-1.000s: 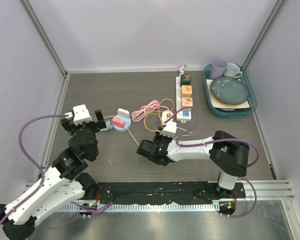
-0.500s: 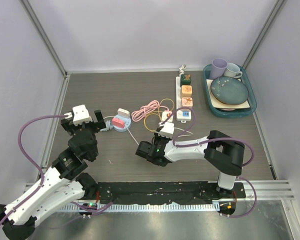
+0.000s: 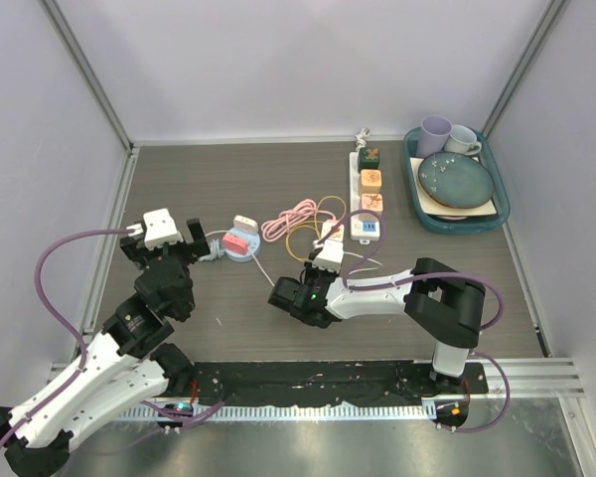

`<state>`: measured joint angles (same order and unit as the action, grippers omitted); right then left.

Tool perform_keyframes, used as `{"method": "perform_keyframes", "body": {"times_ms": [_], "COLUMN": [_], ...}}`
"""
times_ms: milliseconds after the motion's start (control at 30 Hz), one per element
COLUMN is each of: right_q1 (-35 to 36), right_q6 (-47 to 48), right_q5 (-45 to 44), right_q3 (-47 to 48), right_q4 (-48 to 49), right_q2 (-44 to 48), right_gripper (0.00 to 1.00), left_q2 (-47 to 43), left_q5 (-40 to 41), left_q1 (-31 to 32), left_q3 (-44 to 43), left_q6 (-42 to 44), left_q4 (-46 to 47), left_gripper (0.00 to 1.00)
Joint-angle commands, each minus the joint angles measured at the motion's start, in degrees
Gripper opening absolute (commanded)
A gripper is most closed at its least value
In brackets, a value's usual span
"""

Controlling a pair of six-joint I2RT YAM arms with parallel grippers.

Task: Insert the plug
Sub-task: Insert the plug into the socket.

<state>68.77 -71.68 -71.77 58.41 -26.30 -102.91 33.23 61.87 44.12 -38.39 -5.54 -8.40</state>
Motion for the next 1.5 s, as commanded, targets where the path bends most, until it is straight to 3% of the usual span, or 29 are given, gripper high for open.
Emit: {"method": "perform_keyframes", "body": {"times_ms": [0, 467, 700, 1000, 1067, 1167, 1300, 1400, 1467], "right_q1": [-0.2, -6.3, -7.3, -7.2, -7.2, -7.1, -7.1, -7.1, -7.2], "right_q6": [0.5, 6.9, 10.9, 8.3, 9.0, 11.0, 13.3, 14.8, 15.5], "right_q5": [5.1, 29.4, 32.3, 34.6, 33.8, 33.3, 31.9, 30.9, 31.2], "right_q3": [0.0, -2.8, 4.9, 3.6, 3.9, 5.0, 8.4, 11.0, 12.4], "right_q4": [0.9, -0.5, -6.6, -7.2, -7.2, -7.7, -8.6, -9.8, -11.0], "right_q2": [-1.5, -0.2, -7.9, -8.7, -6.6, -3.9, -0.5, 1.5, 2.4], "right_gripper": [0.01, 0.01, 0.01, 0.02, 0.08, 0.29, 0.63, 0.78, 0.83], "left_q2": [-0.4, -0.1, 0.2, -0.4, -0.5, -0.5, -0.5, -0.4, -0.4], "left_q5": [0.5, 0.2, 0.4, 0.2, 0.1, 0.0, -0.2, -0.1, 0.0], "left_q1": [-0.3, -1.0, -1.1, -1.6, -1.6, -1.6, -1.6, -1.6, -1.6], "left_q3": [0.1, 0.2, 0.2, 0.2, 0.3, 0.2, 0.2, 0.2, 0.2], "left_q6": [-0.5, -0.3, 0.0, -0.1, -0.1, 0.0, -0.2, -0.2, -0.2], "left_q4": [2.5, 2.6, 2.6, 2.6, 2.5, 2.6, 2.3, 2.3, 2.3], "left_gripper": [1.0, 1.0, 0.99, 1.0, 1.0, 1.0, 1.0, 1.0, 1.0]}}
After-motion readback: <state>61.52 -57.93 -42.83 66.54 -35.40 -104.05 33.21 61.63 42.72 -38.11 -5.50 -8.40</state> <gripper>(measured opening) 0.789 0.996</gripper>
